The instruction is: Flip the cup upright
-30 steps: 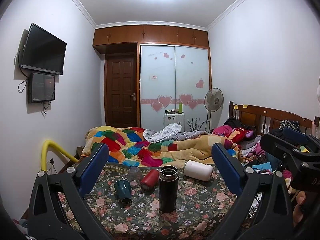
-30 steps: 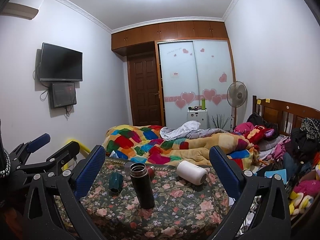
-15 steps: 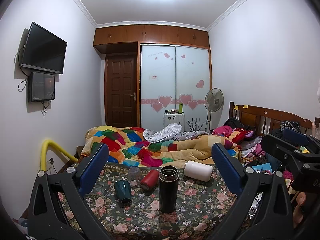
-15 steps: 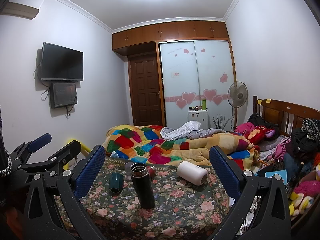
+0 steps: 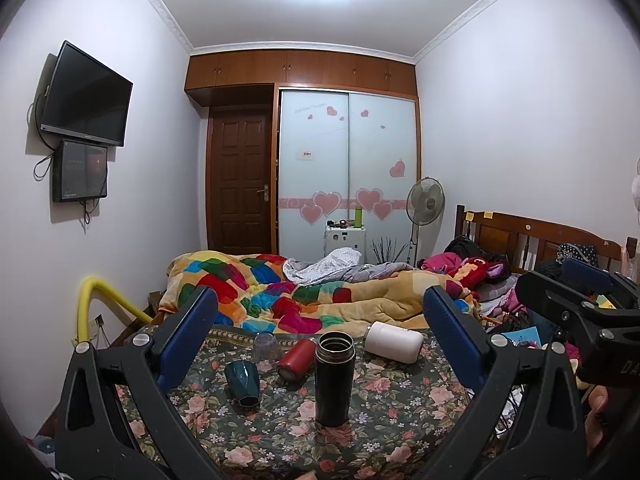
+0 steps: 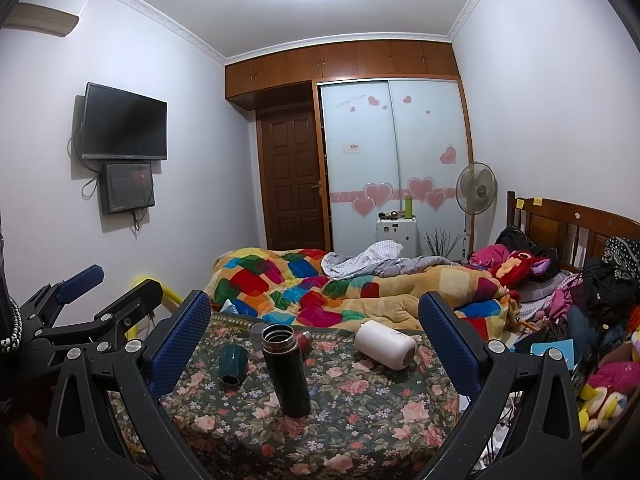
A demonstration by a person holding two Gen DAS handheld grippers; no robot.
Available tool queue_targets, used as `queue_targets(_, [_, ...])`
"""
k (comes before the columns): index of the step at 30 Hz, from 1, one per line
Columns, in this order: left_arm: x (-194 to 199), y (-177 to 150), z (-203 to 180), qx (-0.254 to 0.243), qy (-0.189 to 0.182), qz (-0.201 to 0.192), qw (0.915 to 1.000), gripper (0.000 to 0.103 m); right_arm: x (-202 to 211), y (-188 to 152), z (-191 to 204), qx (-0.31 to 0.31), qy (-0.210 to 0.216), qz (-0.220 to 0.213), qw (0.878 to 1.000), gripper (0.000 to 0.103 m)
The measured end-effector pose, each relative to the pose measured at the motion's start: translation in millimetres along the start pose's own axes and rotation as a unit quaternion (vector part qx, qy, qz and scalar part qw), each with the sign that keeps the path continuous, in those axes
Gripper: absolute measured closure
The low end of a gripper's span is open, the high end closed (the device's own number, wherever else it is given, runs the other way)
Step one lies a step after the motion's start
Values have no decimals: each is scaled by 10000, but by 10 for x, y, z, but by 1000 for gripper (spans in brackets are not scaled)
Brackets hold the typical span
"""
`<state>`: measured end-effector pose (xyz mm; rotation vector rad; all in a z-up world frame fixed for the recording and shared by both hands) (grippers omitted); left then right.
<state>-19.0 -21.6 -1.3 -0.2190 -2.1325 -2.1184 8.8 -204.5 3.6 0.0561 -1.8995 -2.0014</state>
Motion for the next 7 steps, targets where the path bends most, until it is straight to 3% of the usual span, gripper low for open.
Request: queue_targets(7, [-49,-73,49,133,-25,90,9999,0,-55,-43,62,49,23,79,10000,0])
Point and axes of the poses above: each gripper's, at about its wrist camera, not at the fingertips, and x roughly against the way its jaws point, z to its left, y to its top, the point moved 2 cm from there along -x, roughly the way its jaws point, and after that the axes turned 4 degrees about z, right-handed, at the moved point
